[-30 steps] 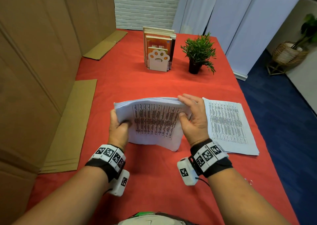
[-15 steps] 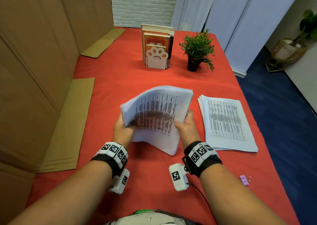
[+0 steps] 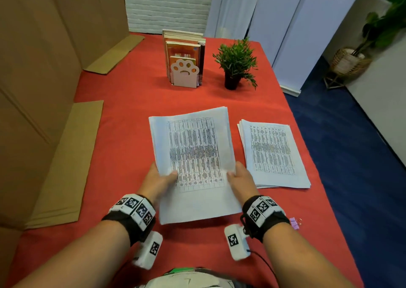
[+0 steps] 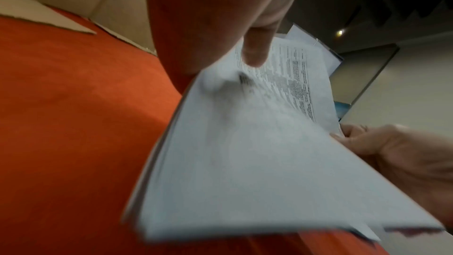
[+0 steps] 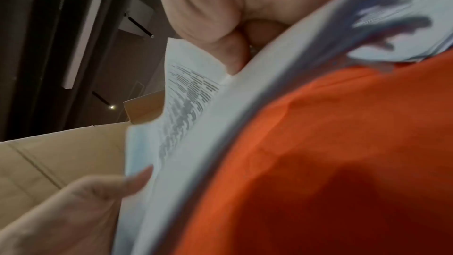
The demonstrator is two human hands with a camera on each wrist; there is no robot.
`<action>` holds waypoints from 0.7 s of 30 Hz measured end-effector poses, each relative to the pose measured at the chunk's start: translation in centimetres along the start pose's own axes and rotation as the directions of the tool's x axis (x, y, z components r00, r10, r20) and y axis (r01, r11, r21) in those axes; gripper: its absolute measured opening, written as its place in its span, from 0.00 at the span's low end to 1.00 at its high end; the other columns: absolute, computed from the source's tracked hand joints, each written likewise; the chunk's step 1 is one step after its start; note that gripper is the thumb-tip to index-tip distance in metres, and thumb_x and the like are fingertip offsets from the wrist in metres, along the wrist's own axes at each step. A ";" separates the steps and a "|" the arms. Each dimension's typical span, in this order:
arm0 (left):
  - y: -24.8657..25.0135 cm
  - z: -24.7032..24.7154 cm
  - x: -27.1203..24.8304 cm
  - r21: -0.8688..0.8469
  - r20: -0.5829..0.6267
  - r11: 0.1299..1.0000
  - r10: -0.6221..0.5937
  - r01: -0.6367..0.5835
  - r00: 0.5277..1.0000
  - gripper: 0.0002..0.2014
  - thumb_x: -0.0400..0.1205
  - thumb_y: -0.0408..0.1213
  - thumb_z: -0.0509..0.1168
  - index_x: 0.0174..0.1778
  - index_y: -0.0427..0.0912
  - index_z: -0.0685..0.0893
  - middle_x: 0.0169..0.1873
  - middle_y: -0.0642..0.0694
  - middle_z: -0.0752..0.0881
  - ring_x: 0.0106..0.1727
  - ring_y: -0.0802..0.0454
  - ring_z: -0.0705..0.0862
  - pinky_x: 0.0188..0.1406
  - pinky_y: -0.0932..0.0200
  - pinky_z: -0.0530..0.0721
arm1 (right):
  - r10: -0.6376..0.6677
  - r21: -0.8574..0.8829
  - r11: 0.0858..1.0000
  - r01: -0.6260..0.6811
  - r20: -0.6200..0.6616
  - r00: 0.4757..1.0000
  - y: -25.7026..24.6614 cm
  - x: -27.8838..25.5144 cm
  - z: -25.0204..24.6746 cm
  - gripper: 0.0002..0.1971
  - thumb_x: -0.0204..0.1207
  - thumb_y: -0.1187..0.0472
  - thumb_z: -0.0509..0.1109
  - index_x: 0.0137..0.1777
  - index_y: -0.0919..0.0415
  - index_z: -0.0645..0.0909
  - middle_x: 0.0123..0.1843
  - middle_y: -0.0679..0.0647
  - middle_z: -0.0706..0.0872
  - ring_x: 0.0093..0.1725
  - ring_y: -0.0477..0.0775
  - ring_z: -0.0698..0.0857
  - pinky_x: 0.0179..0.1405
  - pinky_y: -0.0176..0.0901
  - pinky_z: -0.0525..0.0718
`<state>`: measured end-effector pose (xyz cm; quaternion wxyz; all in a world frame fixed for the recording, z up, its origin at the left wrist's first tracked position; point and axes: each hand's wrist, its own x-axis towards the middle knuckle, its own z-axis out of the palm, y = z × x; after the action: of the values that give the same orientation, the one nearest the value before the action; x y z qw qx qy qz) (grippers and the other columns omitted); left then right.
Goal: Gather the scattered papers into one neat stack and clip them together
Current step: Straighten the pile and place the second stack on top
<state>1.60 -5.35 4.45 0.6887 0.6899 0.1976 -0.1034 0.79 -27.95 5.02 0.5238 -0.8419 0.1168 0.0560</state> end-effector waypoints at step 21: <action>-6.0 4.6 -0.5 0.282 -0.132 0.905 -0.293 0.319 0.947 0.20 0.75 0.28 0.64 0.61 0.39 0.69 0.44 0.43 0.82 0.43 0.44 0.83 0.37 0.54 0.80 | 0.499 -0.367 0.709 -0.602 -0.341 0.797 11.9 9.1 -18.5 0.29 0.71 0.65 0.65 0.74 0.62 0.65 0.73 0.69 0.70 0.69 0.70 0.74 0.69 0.55 0.73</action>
<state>-0.70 -10.14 -0.95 0.5421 0.7505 0.3149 -0.2091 6.01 -50.85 0.97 0.2531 -0.8674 0.4034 0.1443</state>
